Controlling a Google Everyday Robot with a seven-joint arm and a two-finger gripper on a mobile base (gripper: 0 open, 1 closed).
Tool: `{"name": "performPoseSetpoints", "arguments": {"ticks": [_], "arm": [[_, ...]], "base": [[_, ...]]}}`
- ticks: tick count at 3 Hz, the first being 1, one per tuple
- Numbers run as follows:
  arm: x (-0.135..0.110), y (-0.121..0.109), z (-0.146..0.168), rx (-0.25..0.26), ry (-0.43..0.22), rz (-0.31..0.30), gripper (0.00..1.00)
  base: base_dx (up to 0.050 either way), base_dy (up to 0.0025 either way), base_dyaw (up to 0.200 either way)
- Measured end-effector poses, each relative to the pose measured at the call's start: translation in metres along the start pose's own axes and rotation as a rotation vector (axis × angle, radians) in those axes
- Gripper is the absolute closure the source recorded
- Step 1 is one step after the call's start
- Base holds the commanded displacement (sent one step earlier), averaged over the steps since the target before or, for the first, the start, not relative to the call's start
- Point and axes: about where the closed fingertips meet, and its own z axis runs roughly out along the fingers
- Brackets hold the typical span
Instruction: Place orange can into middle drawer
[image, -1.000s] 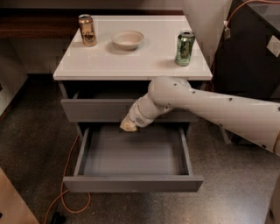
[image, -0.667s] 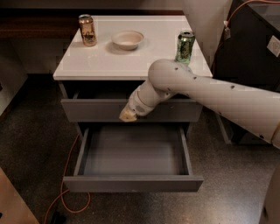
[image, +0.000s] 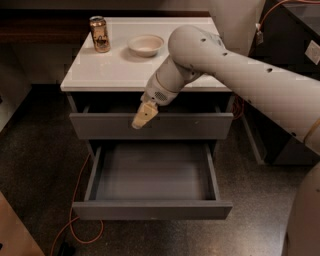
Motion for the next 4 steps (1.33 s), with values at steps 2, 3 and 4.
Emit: {"name": "performPoseSetpoints", "arguments": {"ticks": [2, 3, 4], "arm": [[-0.034, -0.009, -0.044, 0.047, -0.015, -0.070, 0.00], [-0.065, -0.010, -0.086, 0.102, -0.029, -0.126, 0.00], [-0.103, -0.011, -0.133, 0.153, -0.046, -0.190, 0.00]], "base": [[0.000, 0.00000, 0.000], [0.000, 0.00000, 0.000], [0.050, 0.00001, 0.000]]}}
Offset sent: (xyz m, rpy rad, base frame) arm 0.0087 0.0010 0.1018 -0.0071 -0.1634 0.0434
